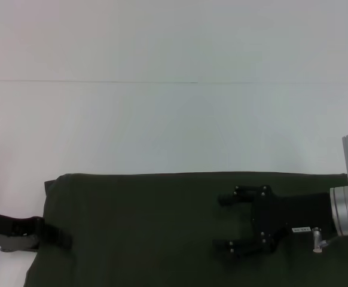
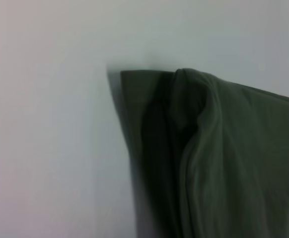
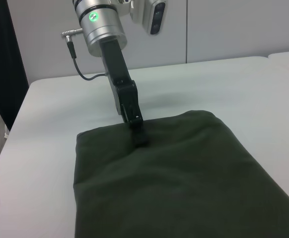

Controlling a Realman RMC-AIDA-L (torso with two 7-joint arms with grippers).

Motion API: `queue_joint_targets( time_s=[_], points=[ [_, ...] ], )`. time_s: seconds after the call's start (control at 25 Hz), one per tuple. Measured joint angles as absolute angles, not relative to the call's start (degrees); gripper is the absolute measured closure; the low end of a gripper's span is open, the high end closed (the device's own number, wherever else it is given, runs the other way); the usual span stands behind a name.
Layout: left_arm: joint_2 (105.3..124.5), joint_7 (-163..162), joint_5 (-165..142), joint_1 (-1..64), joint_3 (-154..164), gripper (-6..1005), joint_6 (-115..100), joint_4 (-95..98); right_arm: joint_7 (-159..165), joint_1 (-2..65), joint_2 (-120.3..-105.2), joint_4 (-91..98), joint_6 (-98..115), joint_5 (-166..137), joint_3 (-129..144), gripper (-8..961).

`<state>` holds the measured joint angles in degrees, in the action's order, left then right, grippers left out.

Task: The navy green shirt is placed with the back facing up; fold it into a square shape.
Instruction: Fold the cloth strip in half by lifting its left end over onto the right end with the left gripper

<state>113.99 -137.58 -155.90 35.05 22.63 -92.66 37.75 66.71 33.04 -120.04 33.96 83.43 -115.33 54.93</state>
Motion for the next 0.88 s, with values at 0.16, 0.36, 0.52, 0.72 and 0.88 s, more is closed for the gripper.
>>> queue_joint_targets(
  time_s=[0.16,0.36,0.52,0.72,0.88],
  points=[
    [113.99,-137.60,-155.92,35.08,22.63,641,-92.64,37.75,66.71,33.05,-119.97,34.01,83.44,-115.28,54.93,29],
    [113.99,-137.42,-155.92,35.07,22.70,749,-92.96,37.63,66.71,33.05,-119.97,34.02,83.48,-115.23,54.93,28],
    [113.99,-137.56,-155.95,35.11,23.51,851,-92.83,37.52,66.71,33.05,-119.96,34.02,83.85,-115.21,54.88,28],
    [113.80,-136.84,-156.03,35.24,24.75,903,-92.74,37.91,66.71,32.94,-119.82,34.05,84.95,-114.43,54.24,28],
    [112.98,-137.14,-156.33,35.31,24.82,902,-92.56,39.40,66.71,32.56,-119.59,34.11,85.74,-113.45,53.96,28]
  ],
)
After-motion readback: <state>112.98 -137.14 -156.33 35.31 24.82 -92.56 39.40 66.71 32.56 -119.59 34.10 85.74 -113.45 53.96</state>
